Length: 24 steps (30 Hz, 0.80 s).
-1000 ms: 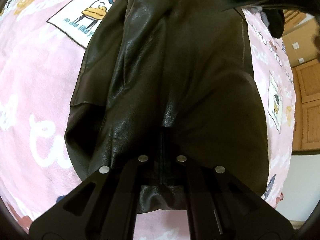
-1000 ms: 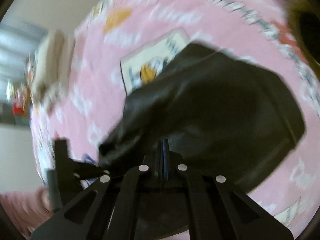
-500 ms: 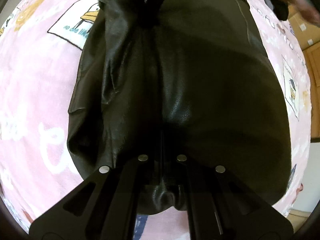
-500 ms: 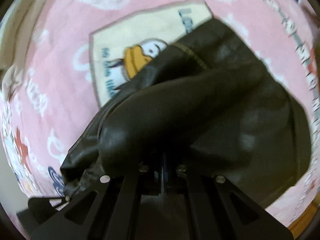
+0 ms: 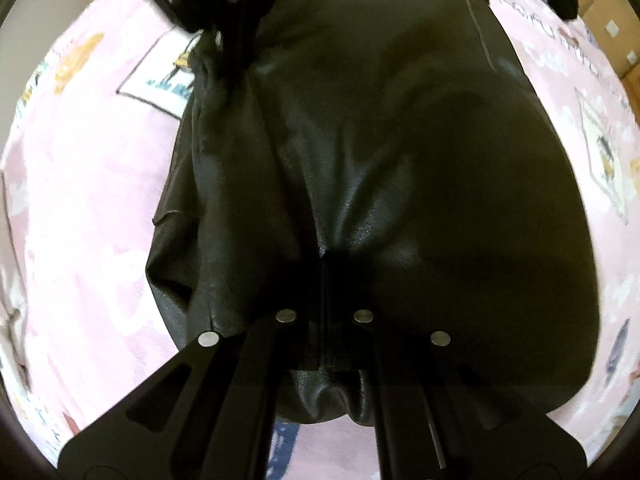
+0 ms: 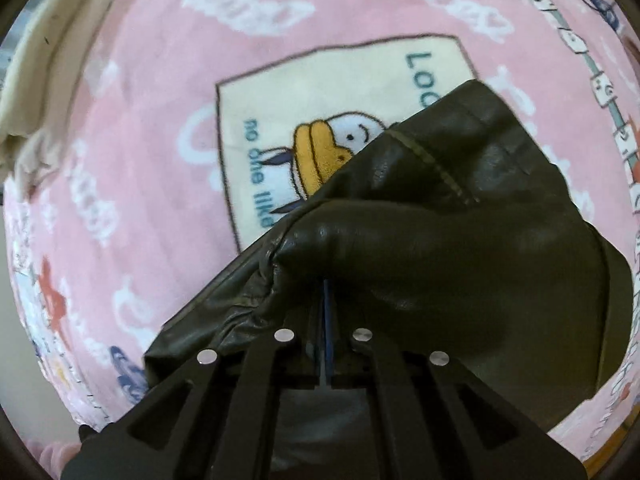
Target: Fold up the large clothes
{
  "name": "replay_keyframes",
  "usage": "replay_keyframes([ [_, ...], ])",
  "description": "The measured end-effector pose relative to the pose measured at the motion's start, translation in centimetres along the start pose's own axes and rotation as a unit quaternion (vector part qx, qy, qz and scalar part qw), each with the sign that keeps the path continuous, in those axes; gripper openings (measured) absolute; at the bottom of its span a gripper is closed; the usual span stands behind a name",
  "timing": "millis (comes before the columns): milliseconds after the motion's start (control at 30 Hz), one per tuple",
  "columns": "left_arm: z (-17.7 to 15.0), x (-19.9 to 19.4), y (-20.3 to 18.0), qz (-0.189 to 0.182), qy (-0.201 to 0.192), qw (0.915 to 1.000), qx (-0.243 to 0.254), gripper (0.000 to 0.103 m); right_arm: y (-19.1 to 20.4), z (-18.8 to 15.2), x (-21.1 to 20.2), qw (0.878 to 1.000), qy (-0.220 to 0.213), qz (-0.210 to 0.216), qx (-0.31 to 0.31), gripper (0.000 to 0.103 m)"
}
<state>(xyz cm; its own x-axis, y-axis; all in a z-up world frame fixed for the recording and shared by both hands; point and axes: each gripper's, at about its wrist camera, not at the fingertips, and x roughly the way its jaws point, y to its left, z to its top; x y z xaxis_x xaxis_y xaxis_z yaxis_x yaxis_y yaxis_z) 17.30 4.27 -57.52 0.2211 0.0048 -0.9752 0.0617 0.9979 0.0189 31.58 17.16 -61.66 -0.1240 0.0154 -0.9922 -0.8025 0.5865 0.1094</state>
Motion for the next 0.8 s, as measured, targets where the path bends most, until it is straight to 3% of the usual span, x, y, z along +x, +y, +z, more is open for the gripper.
replay_keyframes([
  [233,0.0,0.3,-0.3,0.008,-0.007,0.9999,0.012,0.002,0.7,1.3,1.8,1.0,0.014,-0.016,-0.02,0.0],
  [367,-0.3,0.1,0.0,0.007,-0.011,0.9997,0.018,0.002,-0.7,0.0,-3.7,0.998,-0.047,0.036,-0.004,0.0],
  [500,-0.3,-0.2,-0.1,0.01,-0.013,0.9995,0.026,0.002,-4.8,-6.4,-10.0,0.989,-0.125,0.06,0.043,0.003],
  [600,-0.1,-0.5,0.7,-0.005,-0.009,0.9999,0.009,0.002,-7.8,-13.7,-11.1,0.976,-0.165,0.089,0.114,0.003],
  [733,1.1,-1.1,2.1,-0.021,0.009,0.9996,-0.016,0.002,-7.2,-22.9,-6.3,0.947,-0.176,0.15,0.224,0.003],
  [800,1.8,-1.0,2.0,-0.023,0.016,0.9993,-0.023,0.002,-6.0,-25.2,-3.6,0.937,-0.173,0.175,0.25,0.003],
])
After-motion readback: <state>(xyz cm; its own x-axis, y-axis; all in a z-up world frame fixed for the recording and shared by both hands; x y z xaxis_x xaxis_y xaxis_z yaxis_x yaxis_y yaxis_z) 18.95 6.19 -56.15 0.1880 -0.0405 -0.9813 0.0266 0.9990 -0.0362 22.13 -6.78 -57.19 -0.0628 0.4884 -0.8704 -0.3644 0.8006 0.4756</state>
